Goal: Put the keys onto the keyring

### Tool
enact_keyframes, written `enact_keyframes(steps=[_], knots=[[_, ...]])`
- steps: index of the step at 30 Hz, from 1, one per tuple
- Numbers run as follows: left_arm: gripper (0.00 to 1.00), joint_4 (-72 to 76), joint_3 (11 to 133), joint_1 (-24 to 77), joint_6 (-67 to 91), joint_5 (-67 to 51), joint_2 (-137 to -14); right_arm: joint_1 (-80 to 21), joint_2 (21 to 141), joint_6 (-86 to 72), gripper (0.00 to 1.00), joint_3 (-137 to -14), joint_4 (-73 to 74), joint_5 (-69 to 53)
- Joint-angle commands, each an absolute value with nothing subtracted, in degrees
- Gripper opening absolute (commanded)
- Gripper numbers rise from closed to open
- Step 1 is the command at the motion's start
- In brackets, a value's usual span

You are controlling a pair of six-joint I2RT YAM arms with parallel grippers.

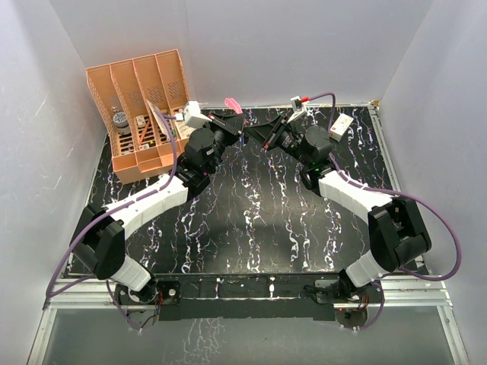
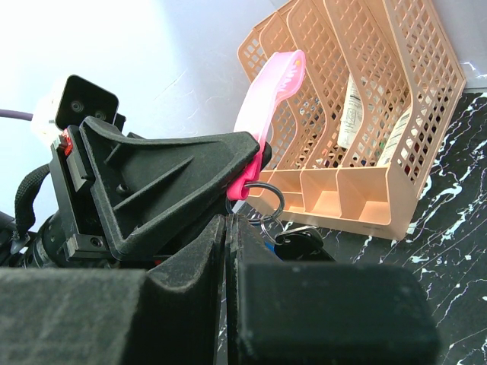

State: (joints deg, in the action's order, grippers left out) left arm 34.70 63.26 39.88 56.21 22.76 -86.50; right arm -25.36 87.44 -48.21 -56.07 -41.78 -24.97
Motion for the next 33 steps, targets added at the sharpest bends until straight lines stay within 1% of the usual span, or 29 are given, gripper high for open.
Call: enact_keyframes(steps=[1,33], knots=[[0.0,37.59,63.94,40.17,56.16,23.64,-84.58,-25.14,86.11,-48.48,0.0,-57.83,-44.73,-24.33],[0.0,37.82,64.6,40.77,56.14,23.48,-84.7,-25.04,86.29,-48.46,0.0,-57.66,-43.77,-23.4]])
